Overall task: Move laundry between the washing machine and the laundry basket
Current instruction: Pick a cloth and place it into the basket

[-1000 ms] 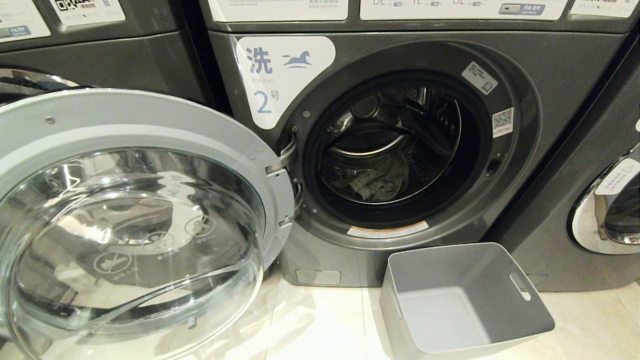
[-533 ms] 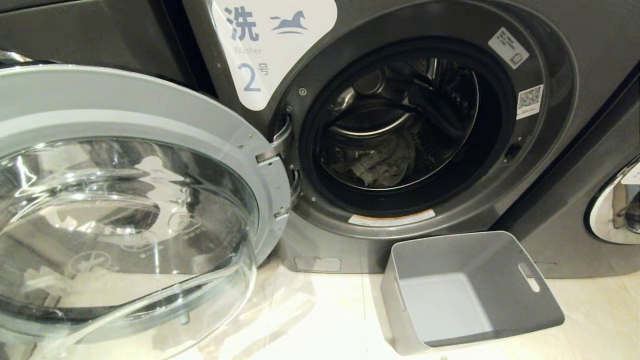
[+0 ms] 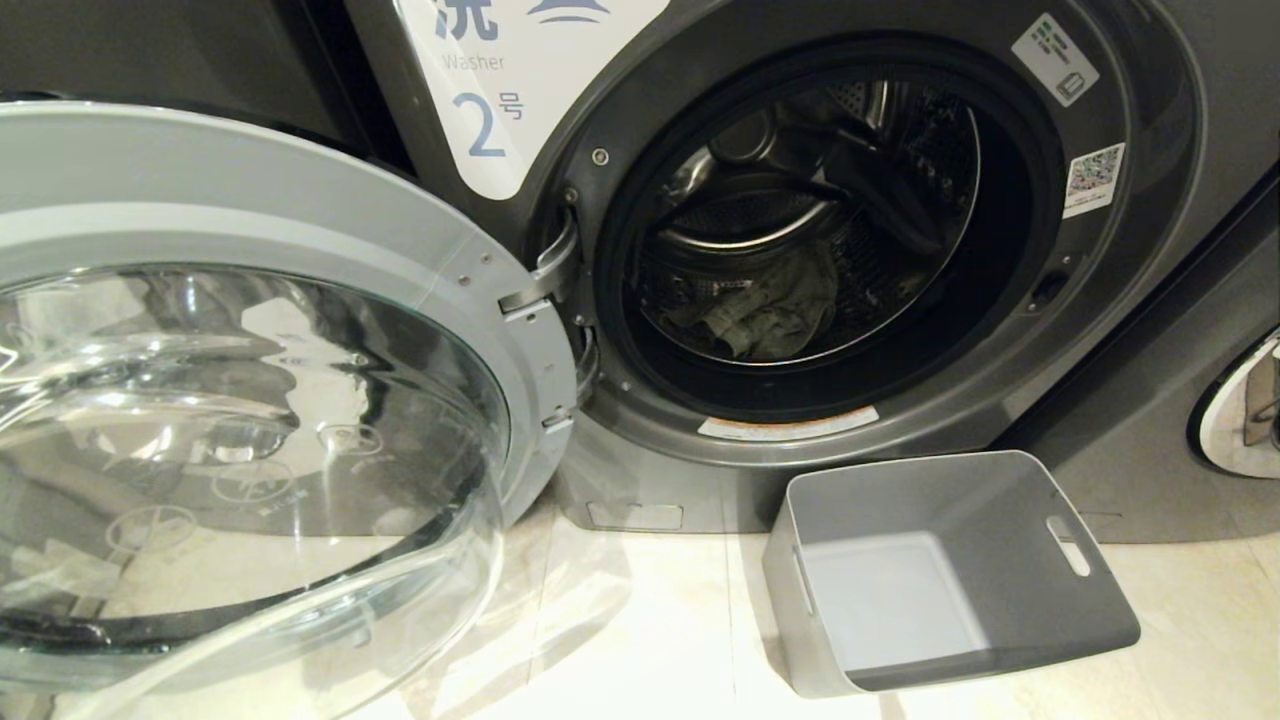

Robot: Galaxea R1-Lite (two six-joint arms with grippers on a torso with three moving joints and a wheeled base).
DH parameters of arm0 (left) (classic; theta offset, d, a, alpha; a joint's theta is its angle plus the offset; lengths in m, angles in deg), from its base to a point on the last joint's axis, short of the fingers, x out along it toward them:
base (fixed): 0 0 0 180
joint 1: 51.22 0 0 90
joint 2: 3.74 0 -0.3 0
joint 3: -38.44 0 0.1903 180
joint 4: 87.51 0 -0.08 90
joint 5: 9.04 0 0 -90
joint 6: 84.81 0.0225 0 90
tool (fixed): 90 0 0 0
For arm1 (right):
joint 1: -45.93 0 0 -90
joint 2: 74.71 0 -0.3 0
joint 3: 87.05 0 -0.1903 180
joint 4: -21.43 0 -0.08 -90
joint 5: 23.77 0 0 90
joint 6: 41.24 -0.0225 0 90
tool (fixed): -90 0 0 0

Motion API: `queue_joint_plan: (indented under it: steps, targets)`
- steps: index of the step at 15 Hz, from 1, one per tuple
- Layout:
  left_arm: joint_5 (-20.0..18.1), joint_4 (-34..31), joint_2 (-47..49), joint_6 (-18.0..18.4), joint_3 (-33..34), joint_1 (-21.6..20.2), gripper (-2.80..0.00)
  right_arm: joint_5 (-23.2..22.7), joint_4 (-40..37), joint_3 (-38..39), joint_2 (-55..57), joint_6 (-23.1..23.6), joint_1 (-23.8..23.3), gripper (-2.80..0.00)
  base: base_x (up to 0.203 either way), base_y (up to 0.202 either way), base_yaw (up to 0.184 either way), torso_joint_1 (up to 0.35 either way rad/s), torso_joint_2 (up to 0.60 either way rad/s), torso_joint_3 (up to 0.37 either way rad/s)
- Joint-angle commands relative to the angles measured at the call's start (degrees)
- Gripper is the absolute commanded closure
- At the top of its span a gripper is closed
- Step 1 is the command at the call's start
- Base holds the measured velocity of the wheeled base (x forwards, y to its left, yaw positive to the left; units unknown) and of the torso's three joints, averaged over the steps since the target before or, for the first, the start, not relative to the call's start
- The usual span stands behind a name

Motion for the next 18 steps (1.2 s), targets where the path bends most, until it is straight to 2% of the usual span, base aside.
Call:
queue_joint_plan:
  steps: [1,18]
  targets:
    - [0.02,0.00,-0.06,-0.02,0.00,-0.01,0.00,-0.12,0.13,2.29,0.09,0.17,0.00,0.00,0.000,0.000,0.000,0.000,0.00,0.000]
    - [0.02,0.09,-0.06,0.16,0.00,-0.01,0.00,0.06,0.22,2.29,0.09,-0.24,0.00,0.00,0.000,0.000,0.000,0.000,0.00,0.000]
